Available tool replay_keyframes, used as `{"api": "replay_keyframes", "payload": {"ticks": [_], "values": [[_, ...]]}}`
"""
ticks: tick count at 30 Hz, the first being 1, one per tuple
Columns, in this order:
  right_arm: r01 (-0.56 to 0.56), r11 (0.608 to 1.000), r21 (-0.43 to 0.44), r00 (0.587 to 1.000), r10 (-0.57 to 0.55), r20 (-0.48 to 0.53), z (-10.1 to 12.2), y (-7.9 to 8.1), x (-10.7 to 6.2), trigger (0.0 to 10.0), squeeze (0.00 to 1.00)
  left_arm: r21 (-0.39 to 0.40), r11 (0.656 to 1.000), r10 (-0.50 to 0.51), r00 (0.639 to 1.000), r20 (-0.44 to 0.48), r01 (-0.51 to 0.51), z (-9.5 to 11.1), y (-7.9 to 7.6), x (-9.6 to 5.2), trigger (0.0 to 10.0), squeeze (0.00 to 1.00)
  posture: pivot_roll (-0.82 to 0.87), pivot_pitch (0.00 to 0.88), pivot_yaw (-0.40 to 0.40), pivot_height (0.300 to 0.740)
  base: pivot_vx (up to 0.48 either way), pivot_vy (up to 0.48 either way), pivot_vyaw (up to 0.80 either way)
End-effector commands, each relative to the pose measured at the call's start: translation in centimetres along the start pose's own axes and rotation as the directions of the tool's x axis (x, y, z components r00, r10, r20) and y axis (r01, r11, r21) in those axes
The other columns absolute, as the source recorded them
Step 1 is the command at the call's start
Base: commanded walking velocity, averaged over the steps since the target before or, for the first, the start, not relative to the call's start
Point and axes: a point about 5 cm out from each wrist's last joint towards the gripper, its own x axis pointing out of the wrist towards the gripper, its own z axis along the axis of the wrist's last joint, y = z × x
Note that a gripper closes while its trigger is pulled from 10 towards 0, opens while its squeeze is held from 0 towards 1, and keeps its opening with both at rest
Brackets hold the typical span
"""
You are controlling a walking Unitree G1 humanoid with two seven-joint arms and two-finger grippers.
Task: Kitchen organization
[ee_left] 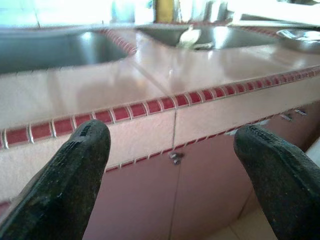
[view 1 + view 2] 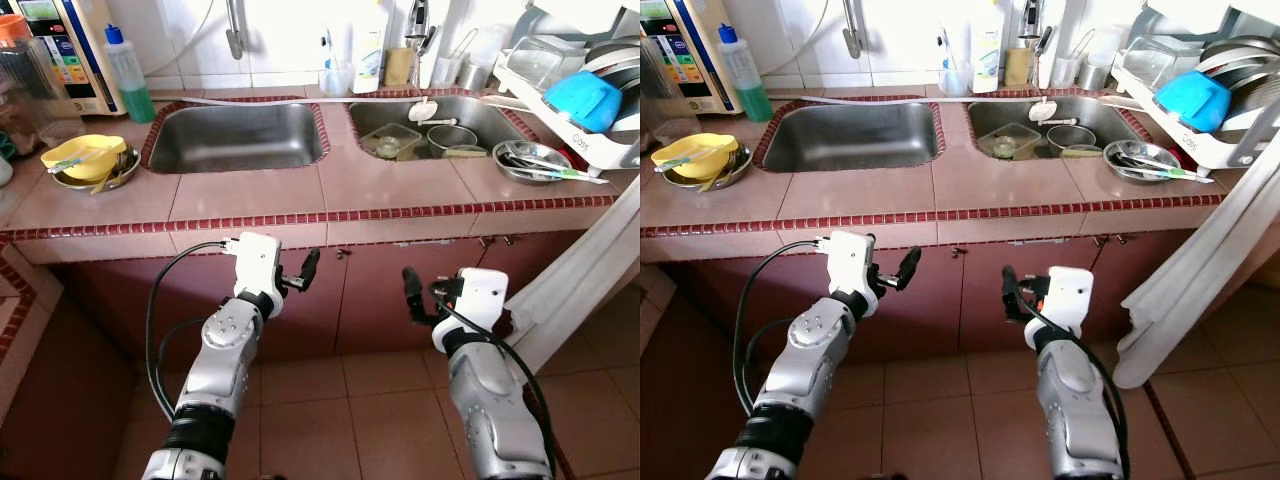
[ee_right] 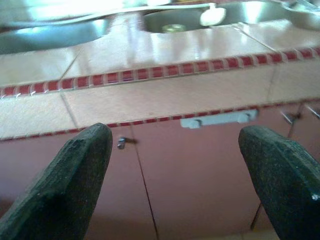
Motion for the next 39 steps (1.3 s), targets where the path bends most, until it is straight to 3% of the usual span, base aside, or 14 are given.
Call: {"api": "replay_keyframes", "payload": {"ticks": [1, 3, 6, 9, 17, 30, 39], "values": [[-0.036, 0.999, -0.011, 0.999, 0.037, 0.023, 0.7, 0.7, -0.2, 10.0, 0.0, 0.03, 1.0, 0.005, 0.997, 0.077, -0.008, 1.2, 0.4, -0.3, 10.0, 0.0, 0.06, 0.0, 0.018, 0.74, 0.0, 0.0, 0.8], [-0.05, 0.998, -0.042, 0.998, 0.051, 0.041, 1.2, 1.0, -0.6, 10.0, 0.0, 0.028, 0.998, 0.052, 0.994, 0.096, -0.055, 1.5, 0.9, -0.7, 10.0, 0.0, 0.06, 0.0, 0.018, 0.74, 0.0, 0.0, 0.8], [-0.053, 0.997, -0.058, 0.997, 0.057, 0.054, 1.5, 1.0, -0.9, 10.0, 0.0, 0.032, 0.999, 0.029, 0.995, 0.095, -0.032, 1.5, 0.8, -1.0, 10.0, 0.0, 0.06, 0.0, 0.016, 0.74, 0.0, 0.0, 0.8], [-0.064, 0.994, -0.09, 0.995, 0.07, 0.071, 2.1, 1.1, -1.5, 10.0, 0.0, 0.089, 0.994, 0.054, 0.994, 0.096, -0.062, 1.4, 0.9, -1.6, 10.0, 0.0, 0.06, 0.0, 0.014, 0.74, 0.0, 0.0, 0.8], [-0.058, 0.994, -0.098, 0.994, 0.066, 0.084, 2.7, 1.1, -1.7, 10.0, 0.0, 0.067, 0.996, 0.059, 0.994, 0.091, -0.065, 1.7, 0.8, -1.5, 10.0, 0.0, 0.06, 0.0, 0.015, 0.74, 0.0, 0.0, 0.69], [-0.019, 0.996, -0.082, 0.992, 0.03, 0.126, 4.0, 0.8, -1.5, 10.0, 0.0, 0.033, 0.999, 0.027, 0.998, 0.051, -0.029, 1.9, 0.9, -0.9, 10.0, 0.0, 0.06, 0.0, 0.015, 0.74, 0.0, 0.0, 0.0], [0.006, 0.997, -0.081, 0.99, 0.005, 0.143, 4.6, 0.8, -1.3, 10.0, 0.0, 0.045, 0.999, 0.028, 0.999, 0.032, -0.029, 2.1, 1.2, -0.3, 10.0, 0.0, 0.06, 0.0, 0.021, 0.74, 0.0, 0.291, 0.0]]}}
